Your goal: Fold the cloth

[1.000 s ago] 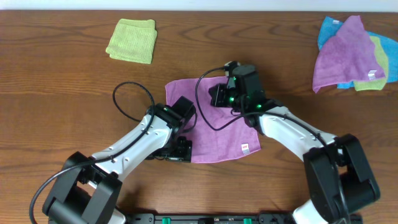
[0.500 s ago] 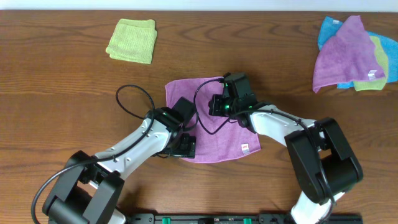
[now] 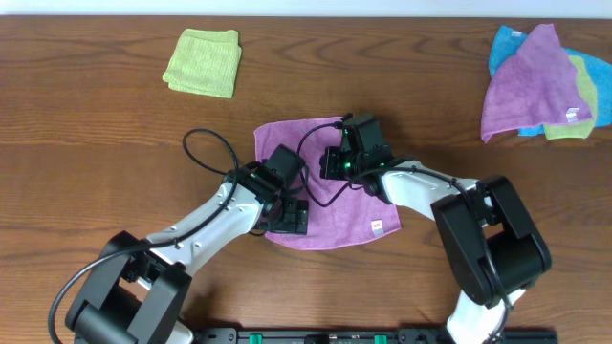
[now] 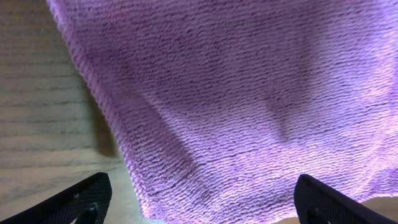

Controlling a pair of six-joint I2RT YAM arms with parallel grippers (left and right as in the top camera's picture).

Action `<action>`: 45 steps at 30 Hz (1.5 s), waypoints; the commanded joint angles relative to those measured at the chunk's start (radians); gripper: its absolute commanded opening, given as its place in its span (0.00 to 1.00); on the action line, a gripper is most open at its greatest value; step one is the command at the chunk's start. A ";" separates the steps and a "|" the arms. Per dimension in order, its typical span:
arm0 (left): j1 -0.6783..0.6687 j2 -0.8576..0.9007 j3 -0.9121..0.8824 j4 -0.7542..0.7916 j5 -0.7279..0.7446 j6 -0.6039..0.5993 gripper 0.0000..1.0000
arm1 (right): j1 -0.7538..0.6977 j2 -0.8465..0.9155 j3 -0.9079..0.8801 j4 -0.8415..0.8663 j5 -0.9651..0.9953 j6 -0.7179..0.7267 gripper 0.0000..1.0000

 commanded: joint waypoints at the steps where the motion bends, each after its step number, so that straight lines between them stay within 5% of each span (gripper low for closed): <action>1: 0.000 0.005 -0.011 0.010 0.035 -0.009 0.95 | 0.016 0.050 -0.005 -0.015 0.021 -0.019 0.01; 20: 0.000 0.005 -0.108 0.225 0.175 -0.073 0.95 | 0.008 0.050 -0.003 -0.008 0.074 -0.020 0.02; 32: 0.000 0.005 -0.108 0.128 0.571 -0.045 0.95 | 0.008 0.050 -0.003 -0.008 0.148 -0.020 0.01; 45: 0.097 0.004 -0.107 0.110 0.815 -0.040 0.95 | 0.008 0.050 -0.003 -0.016 0.175 -0.020 0.02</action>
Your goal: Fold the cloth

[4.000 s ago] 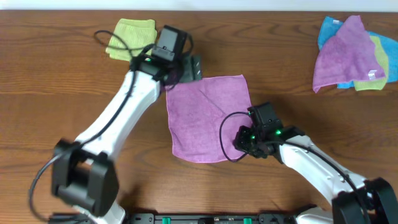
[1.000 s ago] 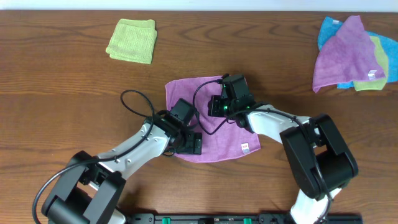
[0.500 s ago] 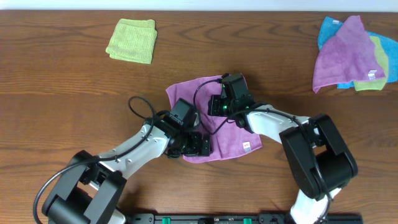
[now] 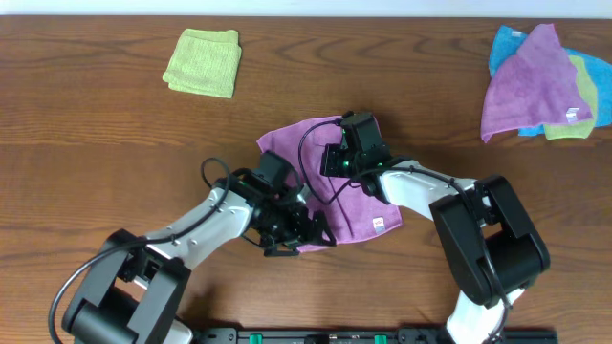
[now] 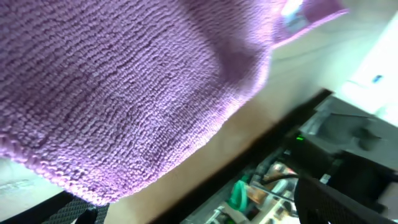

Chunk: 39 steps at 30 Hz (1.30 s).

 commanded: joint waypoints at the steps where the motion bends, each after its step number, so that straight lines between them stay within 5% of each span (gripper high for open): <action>1: 0.032 0.009 -0.005 -0.019 0.115 0.018 0.95 | 0.002 0.046 -0.010 -0.027 0.082 -0.017 0.02; 10: 0.065 0.007 -0.005 -0.253 0.145 0.079 0.95 | 0.002 0.046 -0.010 -0.040 0.113 -0.047 0.02; 16: 0.065 -0.008 -0.004 -0.262 0.076 0.104 0.95 | 0.002 0.046 -0.010 -0.045 0.119 -0.057 0.01; 22: 0.065 -0.018 -0.004 -0.137 -0.204 0.105 0.95 | 0.002 0.046 -0.010 -0.047 0.129 -0.058 0.01; 27: 0.057 -0.017 -0.005 0.092 -0.237 0.105 0.95 | 0.002 0.046 -0.010 -0.054 0.129 -0.058 0.01; 39: 0.002 -0.016 -0.006 0.136 -0.254 0.100 0.95 | 0.002 0.046 -0.010 -0.054 0.129 -0.058 0.01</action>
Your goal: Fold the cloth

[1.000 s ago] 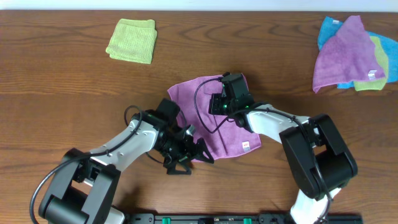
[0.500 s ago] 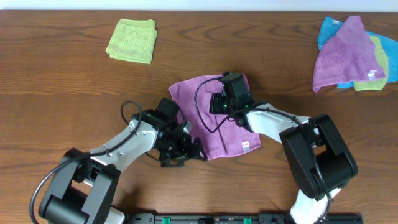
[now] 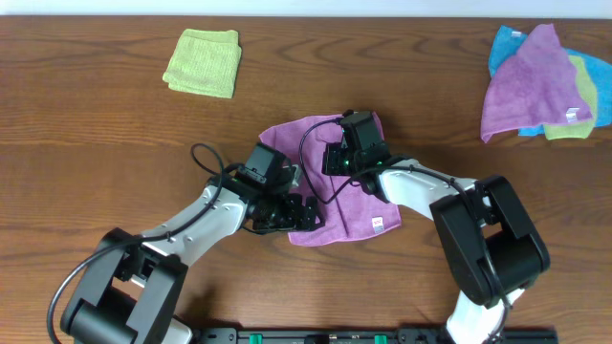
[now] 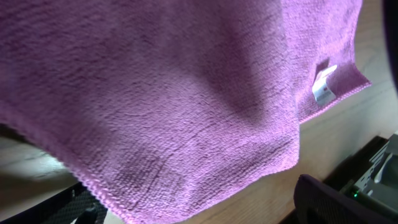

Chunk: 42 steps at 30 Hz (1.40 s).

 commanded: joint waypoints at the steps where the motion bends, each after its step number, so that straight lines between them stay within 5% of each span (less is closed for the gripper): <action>1: -0.025 -0.014 0.000 0.003 0.000 0.010 0.95 | 0.001 0.046 -0.023 -0.032 0.074 -0.018 0.02; 24: -0.103 0.044 -0.039 0.130 0.103 -0.052 1.00 | 0.001 0.046 -0.023 -0.032 0.078 -0.018 0.02; 28: -0.125 0.044 -0.039 0.129 0.137 -0.069 0.70 | 0.001 0.046 -0.023 -0.032 0.078 -0.019 0.02; 29: -0.125 0.044 -0.039 0.129 0.165 -0.069 0.49 | 0.001 0.046 -0.023 -0.032 0.078 -0.019 0.02; 30: -0.125 0.044 -0.039 0.128 0.169 -0.072 0.11 | 0.001 0.046 -0.023 -0.032 0.078 -0.019 0.02; 42: -0.124 0.044 -0.039 0.123 0.182 -0.089 0.06 | 0.001 0.046 -0.023 -0.032 0.078 -0.018 0.01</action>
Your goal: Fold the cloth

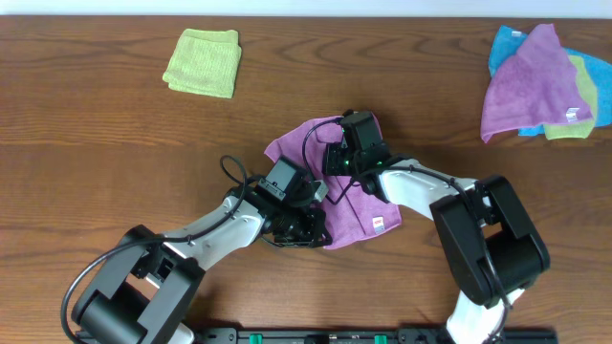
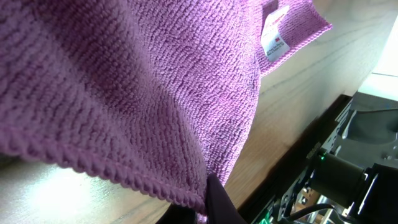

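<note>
The purple cloth (image 1: 359, 205) lies rumpled at the middle of the wooden table (image 1: 96, 172), its white label (image 1: 377, 226) near the front right corner. My left gripper (image 1: 304, 227) is at the cloth's near left edge. In the left wrist view the cloth (image 2: 155, 81) fills the frame, its label (image 2: 273, 40) at the upper right. There my left gripper (image 2: 205, 198) is shut on the hemmed edge. My right gripper (image 1: 346, 153) rests on the cloth's far part; its jaws cannot be made out.
A folded green cloth (image 1: 203, 62) lies at the far left. A pile of purple, blue and green cloths (image 1: 540, 81) sits at the far right corner. A black cable (image 1: 232, 168) loops beside my left arm. The black base rail (image 1: 363, 336) runs along the front edge.
My left gripper was open, with its fingers spread wide under the cloth. Now it is shut on the cloth's near left edge and sits slightly further right. My right gripper has not moved.
The cloth first lay nearly flat, with my open left gripper at its near left corner and my right gripper on its far part. At the two later moments its left side was bunched inward, the left gripper still open. Now the left gripper grips the hem.
</note>
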Controlling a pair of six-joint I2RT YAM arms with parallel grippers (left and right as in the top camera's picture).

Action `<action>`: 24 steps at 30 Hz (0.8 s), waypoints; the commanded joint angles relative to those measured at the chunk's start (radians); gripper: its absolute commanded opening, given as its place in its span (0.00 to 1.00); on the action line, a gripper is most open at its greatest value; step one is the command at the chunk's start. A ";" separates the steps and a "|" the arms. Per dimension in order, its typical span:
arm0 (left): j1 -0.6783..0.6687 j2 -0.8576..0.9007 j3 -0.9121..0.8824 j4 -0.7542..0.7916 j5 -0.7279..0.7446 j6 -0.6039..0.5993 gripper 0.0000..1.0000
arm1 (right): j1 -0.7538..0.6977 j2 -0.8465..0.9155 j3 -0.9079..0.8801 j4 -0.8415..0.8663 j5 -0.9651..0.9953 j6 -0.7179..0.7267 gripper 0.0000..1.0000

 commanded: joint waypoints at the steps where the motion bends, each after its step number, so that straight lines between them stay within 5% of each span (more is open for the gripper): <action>1: -0.001 0.013 -0.006 -0.008 0.063 -0.007 0.06 | 0.001 0.046 -0.023 -0.032 0.076 -0.015 0.01; 6: 0.023 0.011 -0.006 -0.037 0.186 -0.005 0.06 | 0.001 0.046 -0.023 -0.035 0.140 -0.016 0.02; 16: 0.163 0.011 -0.006 -0.431 -0.039 0.234 0.06 | 0.001 0.046 -0.023 0.024 0.194 -0.060 0.02; 24: 0.179 0.011 -0.006 -0.449 -0.013 0.245 0.06 | 0.001 0.046 -0.023 0.029 0.193 -0.060 0.02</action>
